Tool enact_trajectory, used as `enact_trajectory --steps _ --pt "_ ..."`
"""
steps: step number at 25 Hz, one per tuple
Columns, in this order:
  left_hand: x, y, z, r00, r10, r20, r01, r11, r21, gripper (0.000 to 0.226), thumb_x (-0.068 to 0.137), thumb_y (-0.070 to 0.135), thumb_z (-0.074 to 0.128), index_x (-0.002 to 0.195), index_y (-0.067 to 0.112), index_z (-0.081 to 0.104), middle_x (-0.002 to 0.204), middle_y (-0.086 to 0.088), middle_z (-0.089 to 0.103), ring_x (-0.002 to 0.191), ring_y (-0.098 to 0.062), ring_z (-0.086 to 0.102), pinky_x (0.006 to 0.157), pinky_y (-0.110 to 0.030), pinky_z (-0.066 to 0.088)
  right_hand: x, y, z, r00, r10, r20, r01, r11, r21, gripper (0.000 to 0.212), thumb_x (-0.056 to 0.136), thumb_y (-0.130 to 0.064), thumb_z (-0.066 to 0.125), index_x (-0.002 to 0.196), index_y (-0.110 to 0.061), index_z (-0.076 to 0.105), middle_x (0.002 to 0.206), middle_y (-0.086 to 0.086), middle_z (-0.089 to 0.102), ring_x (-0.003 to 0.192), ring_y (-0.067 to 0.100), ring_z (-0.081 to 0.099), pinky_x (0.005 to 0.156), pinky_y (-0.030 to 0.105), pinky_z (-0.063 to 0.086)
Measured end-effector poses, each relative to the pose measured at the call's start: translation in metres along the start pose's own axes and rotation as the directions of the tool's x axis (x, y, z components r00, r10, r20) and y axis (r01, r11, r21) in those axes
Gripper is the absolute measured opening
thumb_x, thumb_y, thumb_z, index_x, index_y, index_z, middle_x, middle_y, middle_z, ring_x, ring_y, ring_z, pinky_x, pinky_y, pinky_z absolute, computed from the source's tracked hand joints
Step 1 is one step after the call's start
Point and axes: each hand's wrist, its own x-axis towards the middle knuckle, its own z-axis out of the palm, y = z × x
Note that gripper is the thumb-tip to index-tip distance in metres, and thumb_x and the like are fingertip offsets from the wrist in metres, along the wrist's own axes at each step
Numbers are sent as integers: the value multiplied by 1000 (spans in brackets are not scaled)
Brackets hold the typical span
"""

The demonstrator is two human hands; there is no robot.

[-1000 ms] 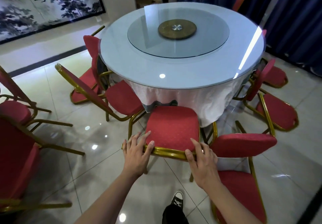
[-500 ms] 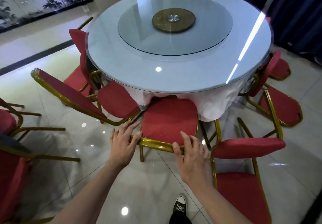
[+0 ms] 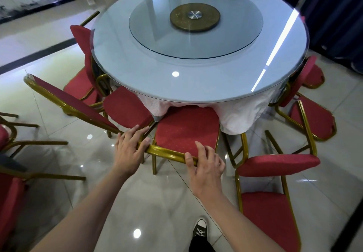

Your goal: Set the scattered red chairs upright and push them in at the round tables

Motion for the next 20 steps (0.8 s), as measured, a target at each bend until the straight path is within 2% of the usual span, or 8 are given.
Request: enact_trajectory --steps 5,10,13,17,20 --pt "-2 4 -3 999 -20 48 19 999 28 84 85 83 5 145 40 46 157 0 37 149 -20 24 124 -50 8 1 2 -1 1000 -7 4 7 1000 2 75 96 -75 7 150 -33 38 143 0 47 133 22 43 117 53 21" --pt "-16 18 -7 993 -72 97 57 987 151 77 91 66 1 157 34 25 164 -3 27 154 -24 11 125 -47 10 -1 2 -6 999 -9 48 8 1000 7 72 96 -75 8 150 -35 35 142 -1 46 131 21 43 117 54 24" --pt "-29 32 -10 996 -22 85 8 986 168 70 96 59 -3 159 36 16 163 -1 28 154 -23 13 125 -45 8 -3 3 -13 995 -13 95 14 1000 -16 68 98 -74 9 152 -38 29 144 0 44 132 22 43 116 52 26" --pt "-48 56 -20 993 55 105 -78 969 234 71 94 61 -7 159 39 11 166 1 21 155 -22 5 125 -44 1 -7 8 -31 971 -85 223 97 994 -43 68 95 -75 4 157 -47 9 152 2 35 139 23 37 118 51 25" --pt "-63 65 -31 985 126 114 -153 950 271 71 94 60 -5 160 37 9 167 -1 19 156 -24 3 125 -45 -1 -14 8 -44 969 -129 210 143 988 -56 70 93 -75 1 158 -48 3 156 3 31 144 25 31 121 49 18"
